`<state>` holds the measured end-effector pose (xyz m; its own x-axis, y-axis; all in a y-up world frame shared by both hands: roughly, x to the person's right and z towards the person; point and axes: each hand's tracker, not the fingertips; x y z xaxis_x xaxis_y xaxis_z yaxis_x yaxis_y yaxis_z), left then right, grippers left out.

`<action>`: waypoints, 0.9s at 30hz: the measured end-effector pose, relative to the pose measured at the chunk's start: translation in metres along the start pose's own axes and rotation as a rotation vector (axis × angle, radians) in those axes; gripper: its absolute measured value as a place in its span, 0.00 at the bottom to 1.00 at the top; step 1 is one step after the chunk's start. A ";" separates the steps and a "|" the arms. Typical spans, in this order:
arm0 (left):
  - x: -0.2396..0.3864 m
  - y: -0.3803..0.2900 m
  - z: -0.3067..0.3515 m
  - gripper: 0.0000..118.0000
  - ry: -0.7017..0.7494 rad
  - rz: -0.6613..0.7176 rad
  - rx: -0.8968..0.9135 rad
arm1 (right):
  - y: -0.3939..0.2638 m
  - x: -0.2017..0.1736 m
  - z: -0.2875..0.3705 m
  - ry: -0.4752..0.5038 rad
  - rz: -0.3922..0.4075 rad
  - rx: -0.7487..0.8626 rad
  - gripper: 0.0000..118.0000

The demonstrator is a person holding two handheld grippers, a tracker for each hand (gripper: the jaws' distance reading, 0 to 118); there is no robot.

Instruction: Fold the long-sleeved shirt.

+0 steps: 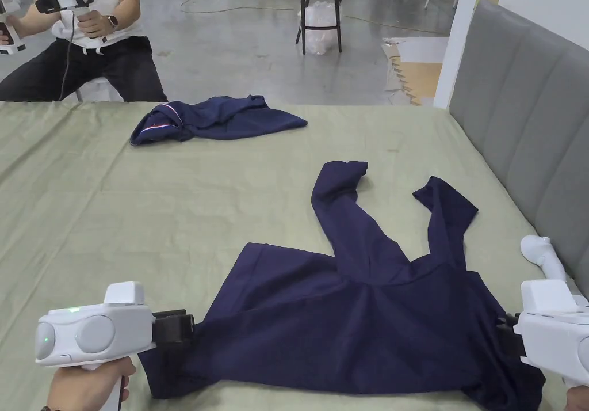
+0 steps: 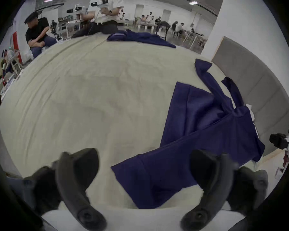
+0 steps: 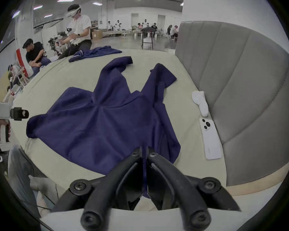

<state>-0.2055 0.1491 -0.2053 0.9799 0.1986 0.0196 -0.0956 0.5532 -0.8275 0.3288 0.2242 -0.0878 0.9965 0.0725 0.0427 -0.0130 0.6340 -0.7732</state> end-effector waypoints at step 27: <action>0.009 -0.016 0.007 0.13 -0.043 0.076 0.025 | 0.207 -0.079 -0.261 0.277 0.371 -0.397 0.00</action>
<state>-0.1963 0.1475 -0.1880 0.9613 0.2749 -0.0183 -0.1743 0.5553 -0.8132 0.2692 0.1489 -0.4168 0.9168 -0.0035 -0.3994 -0.3842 0.2659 -0.8841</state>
